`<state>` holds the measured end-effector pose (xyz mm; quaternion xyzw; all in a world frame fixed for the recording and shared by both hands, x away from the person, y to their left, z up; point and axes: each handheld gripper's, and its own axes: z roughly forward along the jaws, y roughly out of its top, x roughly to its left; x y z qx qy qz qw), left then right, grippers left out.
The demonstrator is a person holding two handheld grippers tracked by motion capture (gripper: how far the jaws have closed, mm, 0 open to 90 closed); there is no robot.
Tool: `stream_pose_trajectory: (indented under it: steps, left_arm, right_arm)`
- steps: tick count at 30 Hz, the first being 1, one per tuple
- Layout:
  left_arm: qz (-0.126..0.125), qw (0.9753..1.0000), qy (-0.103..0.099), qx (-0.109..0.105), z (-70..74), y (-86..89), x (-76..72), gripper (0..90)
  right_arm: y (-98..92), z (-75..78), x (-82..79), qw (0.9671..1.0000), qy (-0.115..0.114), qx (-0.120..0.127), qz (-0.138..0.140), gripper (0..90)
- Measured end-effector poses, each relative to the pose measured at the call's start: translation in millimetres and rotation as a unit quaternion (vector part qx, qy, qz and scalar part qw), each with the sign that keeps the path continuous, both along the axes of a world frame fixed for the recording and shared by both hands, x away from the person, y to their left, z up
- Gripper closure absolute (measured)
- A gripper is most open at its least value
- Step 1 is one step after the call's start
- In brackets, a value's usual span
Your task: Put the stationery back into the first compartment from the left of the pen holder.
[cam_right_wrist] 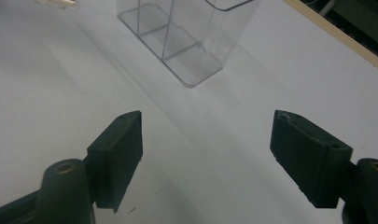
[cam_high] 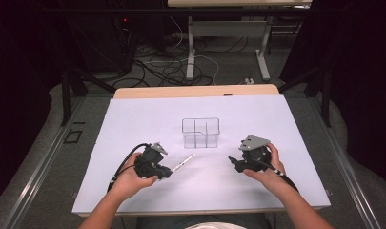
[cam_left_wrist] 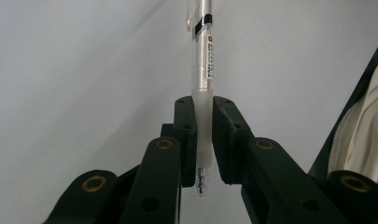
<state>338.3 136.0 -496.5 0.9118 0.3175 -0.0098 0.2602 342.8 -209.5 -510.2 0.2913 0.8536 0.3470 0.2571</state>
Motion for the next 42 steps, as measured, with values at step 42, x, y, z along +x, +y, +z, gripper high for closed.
stream_pose_trajectory:
  steps: [42]
  left_arm:
    - [-0.026, 0.9994, 0.021, -0.003, -3.1, -36.6, 22.0, 80.4]
  right_arm:
    - [75.6, -8.3, -24.2, 0.9286, -0.152, -0.213, 0.263, 47.6]
